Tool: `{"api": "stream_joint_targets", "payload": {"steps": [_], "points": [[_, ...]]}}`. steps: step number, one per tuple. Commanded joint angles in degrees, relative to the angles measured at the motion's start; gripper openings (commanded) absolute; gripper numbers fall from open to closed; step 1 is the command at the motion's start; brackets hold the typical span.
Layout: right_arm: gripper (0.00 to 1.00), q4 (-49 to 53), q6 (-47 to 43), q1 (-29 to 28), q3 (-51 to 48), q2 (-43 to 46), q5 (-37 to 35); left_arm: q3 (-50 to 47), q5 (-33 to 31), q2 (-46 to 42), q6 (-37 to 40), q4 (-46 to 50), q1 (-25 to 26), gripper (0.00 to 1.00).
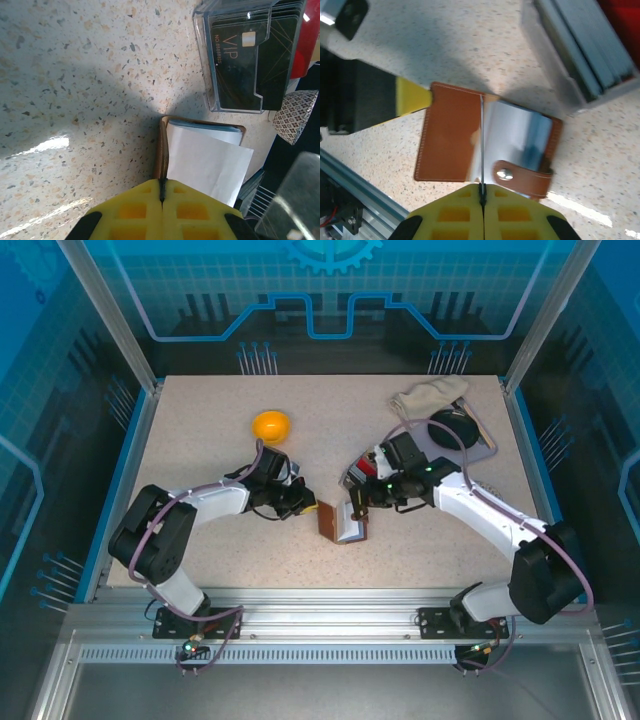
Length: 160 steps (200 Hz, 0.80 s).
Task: Put the credit cards into the card holder
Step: Open the card holder at the center of the table.
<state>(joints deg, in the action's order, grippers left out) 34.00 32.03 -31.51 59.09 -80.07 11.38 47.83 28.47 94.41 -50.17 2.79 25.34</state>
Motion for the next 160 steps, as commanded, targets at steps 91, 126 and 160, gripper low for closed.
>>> {"api": "stream_joint_targets", "payload": {"steps": [91, 126, 160], "points": [[0.05, 7.97, 6.81, -8.53, 3.31, -8.77, -17.25, 1.46, 1.89, -1.43, -0.53, 1.54, 0.23, 0.00], [0.04, 11.84, 7.86, -8.40, 2.43, -7.55, -22.93, 1.23, 0.89, -1.66, 0.07, 3.47, 0.23, 0.00], [0.04, 11.46, 7.26, -6.78, -0.83, -5.80, -22.04, 0.62, 0.85, -1.85, 1.22, 4.76, 0.20, 0.00]]}}
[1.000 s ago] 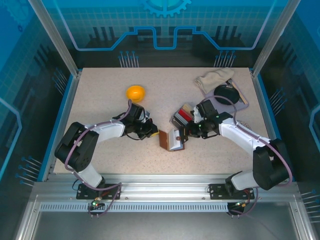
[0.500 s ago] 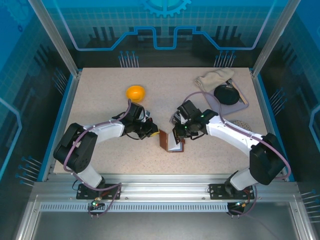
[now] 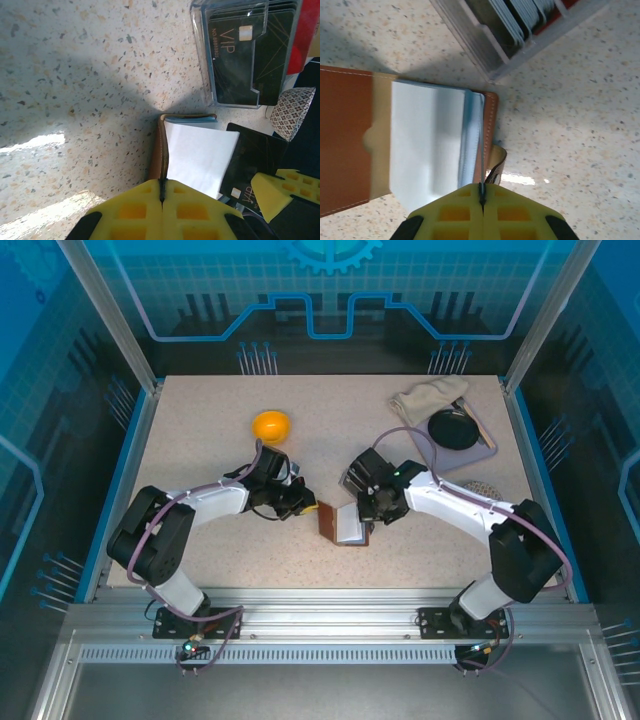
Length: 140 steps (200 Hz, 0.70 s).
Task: Put the credit cards into the card holder
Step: Open the card holder at the center of the table.
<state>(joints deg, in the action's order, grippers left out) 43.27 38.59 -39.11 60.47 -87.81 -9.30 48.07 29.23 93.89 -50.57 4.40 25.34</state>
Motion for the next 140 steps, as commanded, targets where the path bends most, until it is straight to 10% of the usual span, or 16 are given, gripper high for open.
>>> {"api": "stream_joint_targets", "payload": {"steps": [1, 140], "points": [[0.04, 2.10, 0.70, 0.90, -2.33, 1.90, -1.22, 0.32, 0.06, -1.29, 1.66, 3.15, 0.22, 0.00], [0.03, -1.81, -1.63, 6.95, -9.75, 2.38, 5.16, -3.77, 0.63, -0.04, 2.27, 1.53, 0.65, 0.00]]}}
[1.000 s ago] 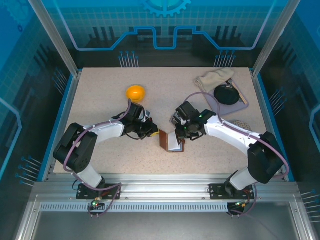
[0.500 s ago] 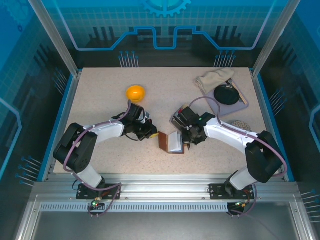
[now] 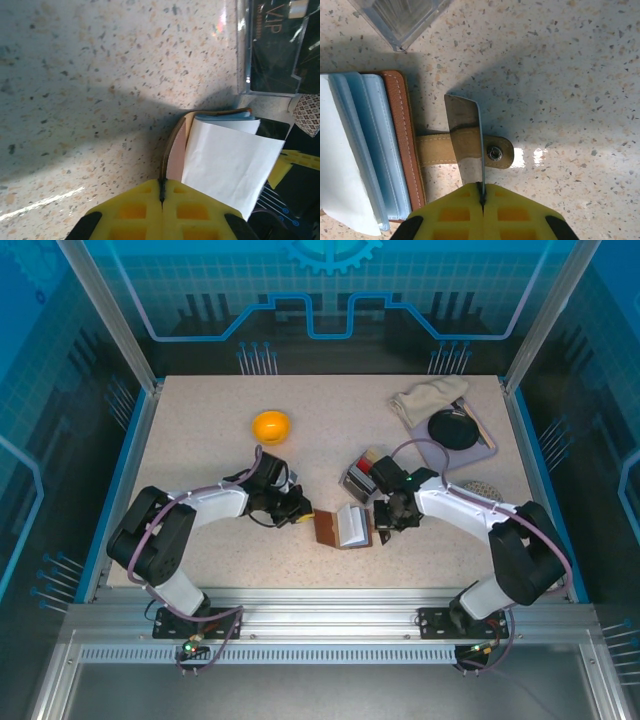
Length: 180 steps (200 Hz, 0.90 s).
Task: Put the credit cards into the card holder
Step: Open the card holder at the center of the table.
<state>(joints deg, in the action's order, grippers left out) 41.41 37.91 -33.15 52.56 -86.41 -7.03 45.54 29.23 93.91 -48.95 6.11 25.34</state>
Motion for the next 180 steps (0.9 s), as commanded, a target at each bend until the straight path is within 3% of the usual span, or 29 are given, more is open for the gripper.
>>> {"api": "stream_joint_targets", "payload": {"steps": [1, 118, 156, 169, 180], "points": [[0.03, -0.12, -0.97, 0.98, -1.84, 1.07, 3.07, -1.19, 0.64, -0.10, 0.63, -0.24, 0.66, 0.00], [0.05, -0.94, 3.09, 1.07, -4.88, 11.78, 5.01, -3.08, -2.75, 4.24, -2.77, -10.32, 6.55, 0.00], [0.05, 1.31, 0.37, 1.09, -2.92, 12.84, 1.45, -5.72, -0.78, 7.21, -4.62, -14.36, 7.29, 0.00], [0.04, 0.47, 0.82, 1.83, -2.46, 13.18, 3.60, -6.44, -0.03, 6.76, -6.67, -16.02, 6.48, 0.00], [0.05, -0.75, 0.71, 1.95, -0.40, 13.22, 6.20, -2.97, 0.62, 6.64, -4.26, -10.39, 5.96, 0.00]]}}
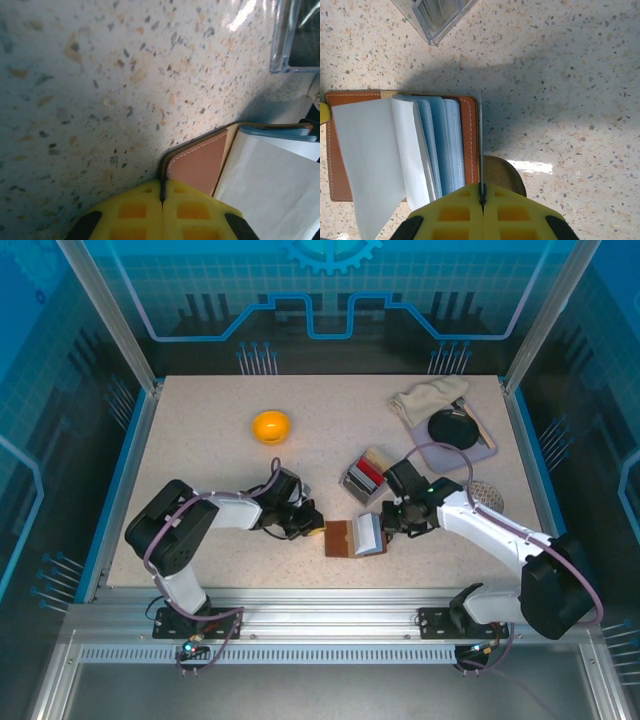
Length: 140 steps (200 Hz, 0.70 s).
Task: Put the credit cards into the card holder
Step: Open the card holder at the center of the table.
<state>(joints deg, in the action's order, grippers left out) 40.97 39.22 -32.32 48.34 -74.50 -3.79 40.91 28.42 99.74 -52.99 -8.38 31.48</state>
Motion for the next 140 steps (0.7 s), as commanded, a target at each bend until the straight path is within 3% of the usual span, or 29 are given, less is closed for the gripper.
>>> {"api": "stream_joint_targets", "payload": {"steps": [1, 14, 70, 117, 140], "points": [[0.05, -0.25, -0.58, 1.16, 4.02, 1.17, 3.07, 2.04, 1.27, 0.80, 0.15, 4.92, -0.19, 0.00], [0.05, 1.60, -0.42, 1.21, 6.03, -0.16, 2.91, 5.15, -0.46, -0.25, 3.14, 9.87, -0.03, 0.00], [0.04, -2.75, 2.48, 0.90, 4.11, -0.78, 3.50, 7.04, 0.16, 1.24, 2.33, 10.37, -0.86, 0.00], [0.05, 8.97, -1.13, 1.87, 9.63, 0.12, -8.52, 6.63, 0.11, -1.73, 1.18, 9.83, -0.86, 0.00], [0.04, 9.95, -2.36, 3.11, 9.96, 2.51, -8.81, 7.37, -1.51, -3.57, 2.73, 12.87, -0.90, 0.00]]}}
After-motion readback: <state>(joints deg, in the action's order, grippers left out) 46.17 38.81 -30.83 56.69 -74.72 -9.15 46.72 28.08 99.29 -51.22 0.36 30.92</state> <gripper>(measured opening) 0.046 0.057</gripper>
